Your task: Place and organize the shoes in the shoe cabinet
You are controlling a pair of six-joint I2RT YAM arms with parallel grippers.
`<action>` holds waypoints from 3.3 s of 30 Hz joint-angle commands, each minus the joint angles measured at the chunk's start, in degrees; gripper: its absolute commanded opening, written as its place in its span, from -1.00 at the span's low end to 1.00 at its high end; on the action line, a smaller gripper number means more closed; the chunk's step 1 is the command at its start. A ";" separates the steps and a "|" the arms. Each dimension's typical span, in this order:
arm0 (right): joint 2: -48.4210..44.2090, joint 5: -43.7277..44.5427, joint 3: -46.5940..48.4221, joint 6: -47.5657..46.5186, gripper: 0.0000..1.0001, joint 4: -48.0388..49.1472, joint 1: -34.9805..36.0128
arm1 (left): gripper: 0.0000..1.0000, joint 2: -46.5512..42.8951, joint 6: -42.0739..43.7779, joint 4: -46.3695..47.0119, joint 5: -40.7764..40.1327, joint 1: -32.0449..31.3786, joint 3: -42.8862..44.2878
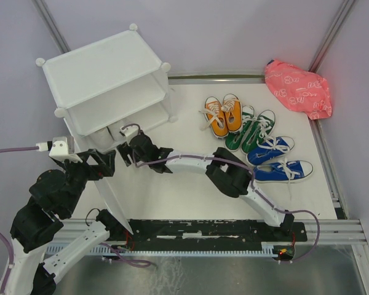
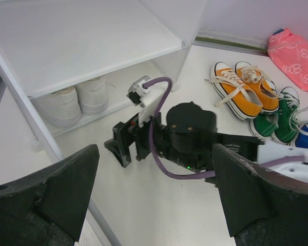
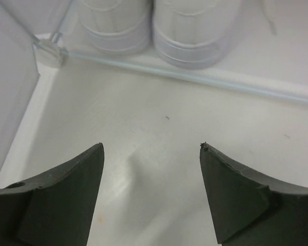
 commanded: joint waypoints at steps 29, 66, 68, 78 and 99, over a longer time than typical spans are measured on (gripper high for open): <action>-41.27 16.72 -21.93 -4.35 0.86 -43.88 -27.83 | 0.98 -1.40 -4.32 -2.94 5.67 0.12 -2.84; -20.46 -0.18 -16.68 2.18 -0.12 -41.21 -40.93 | 0.98 -2.18 -5.45 -5.13 3.49 0.10 -2.87; -20.83 -1.30 -17.57 2.02 -0.36 -40.91 -40.97 | 0.98 -2.24 -5.49 -5.29 3.42 0.12 -2.87; -31.62 -5.49 -25.42 -2.41 -0.96 -37.22 -40.62 | 0.98 -3.34 -6.34 -5.38 3.93 0.10 -3.22; -57.08 -4.51 -30.17 0.33 -0.96 -51.74 -15.72 | 0.98 -4.04 -6.11 -5.48 4.34 0.05 -1.38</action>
